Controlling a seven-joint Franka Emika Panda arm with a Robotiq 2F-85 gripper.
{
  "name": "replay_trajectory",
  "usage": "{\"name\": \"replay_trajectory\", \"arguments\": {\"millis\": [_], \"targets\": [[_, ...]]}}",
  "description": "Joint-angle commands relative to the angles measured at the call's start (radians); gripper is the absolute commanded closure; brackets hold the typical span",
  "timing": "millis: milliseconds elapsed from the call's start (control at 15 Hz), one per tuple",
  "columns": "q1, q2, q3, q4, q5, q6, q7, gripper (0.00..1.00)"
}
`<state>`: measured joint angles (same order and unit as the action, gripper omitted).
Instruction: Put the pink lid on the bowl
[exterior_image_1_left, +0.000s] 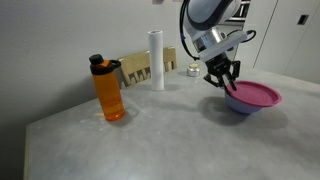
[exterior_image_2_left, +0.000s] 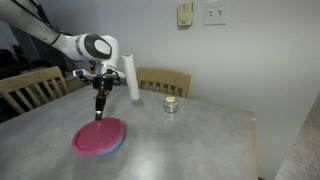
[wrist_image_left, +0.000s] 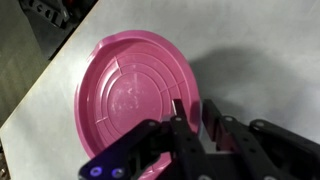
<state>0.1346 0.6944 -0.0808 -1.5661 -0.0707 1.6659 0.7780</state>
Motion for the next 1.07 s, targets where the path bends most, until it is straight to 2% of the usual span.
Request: {"name": "replay_trajectory", "arguments": {"millis": [0,333,400,533,1000], "targets": [[-0.002,0.01,-0.003,0.022,-0.006,-0.01,-0.011,0.42],[0.004,-0.068,0.039,-0.031,0.046,0.025,-0.047,0.06],[0.007,-0.083,0.043,-0.038,0.048,0.024,-0.05,0.02],[0.014,-0.119,0.053,-0.06,0.037,0.05,-0.077,0.0],[0.08,-0.195,0.073,-0.091,-0.158,0.015,-0.342,0.0]]}}
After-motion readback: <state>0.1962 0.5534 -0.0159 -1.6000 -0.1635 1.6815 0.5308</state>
